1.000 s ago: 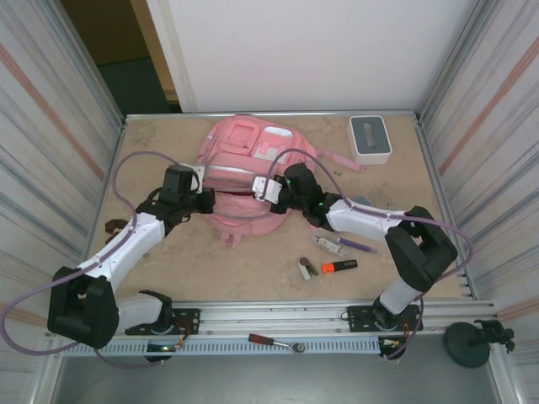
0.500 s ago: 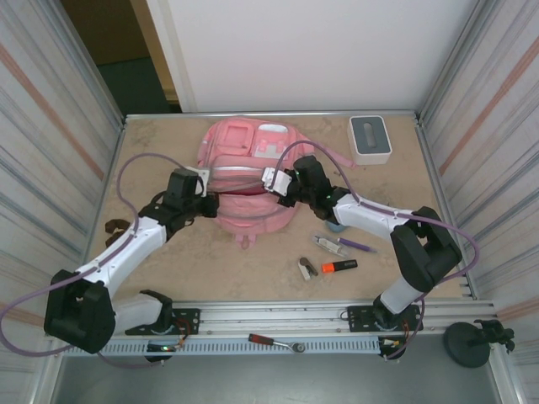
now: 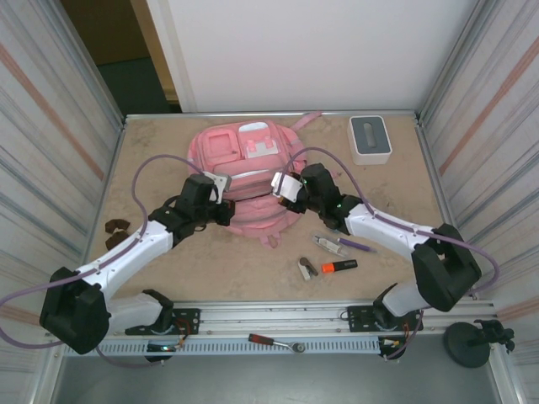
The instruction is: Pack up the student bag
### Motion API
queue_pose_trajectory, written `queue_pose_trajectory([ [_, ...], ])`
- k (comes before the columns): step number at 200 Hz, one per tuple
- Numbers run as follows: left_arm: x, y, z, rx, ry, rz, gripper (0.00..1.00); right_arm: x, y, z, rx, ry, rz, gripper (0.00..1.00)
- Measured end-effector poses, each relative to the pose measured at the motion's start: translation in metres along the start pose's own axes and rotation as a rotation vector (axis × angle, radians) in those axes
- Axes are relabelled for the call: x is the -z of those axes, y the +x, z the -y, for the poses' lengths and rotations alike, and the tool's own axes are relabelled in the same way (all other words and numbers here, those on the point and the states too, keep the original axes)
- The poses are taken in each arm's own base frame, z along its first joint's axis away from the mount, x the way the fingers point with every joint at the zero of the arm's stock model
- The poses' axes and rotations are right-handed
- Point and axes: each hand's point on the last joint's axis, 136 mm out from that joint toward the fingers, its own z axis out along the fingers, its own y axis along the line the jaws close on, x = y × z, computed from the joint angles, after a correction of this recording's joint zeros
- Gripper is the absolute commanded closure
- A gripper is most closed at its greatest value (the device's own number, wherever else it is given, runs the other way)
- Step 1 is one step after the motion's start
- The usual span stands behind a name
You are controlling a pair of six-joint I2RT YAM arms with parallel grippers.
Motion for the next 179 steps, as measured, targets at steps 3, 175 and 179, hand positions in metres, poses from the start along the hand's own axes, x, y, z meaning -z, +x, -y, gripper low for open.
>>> queue_pose_trajectory([
  [3, 0.0, 0.0, 0.0, -0.001, 0.0, -0.001, 1.0, 0.001, -0.004, -0.002, 0.004, -0.004, 0.01, 0.48],
  [175, 0.005, -0.003, -0.014, 0.03, -0.026, 0.008, 1.0, -0.049, -0.046, -0.059, 0.109, -0.16, 0.09, 1.0],
  [179, 0.006, -0.003, -0.017, 0.034, -0.031, 0.012, 1.0, -0.048, -0.046, -0.058, 0.11, -0.156, 0.094, 1.0],
])
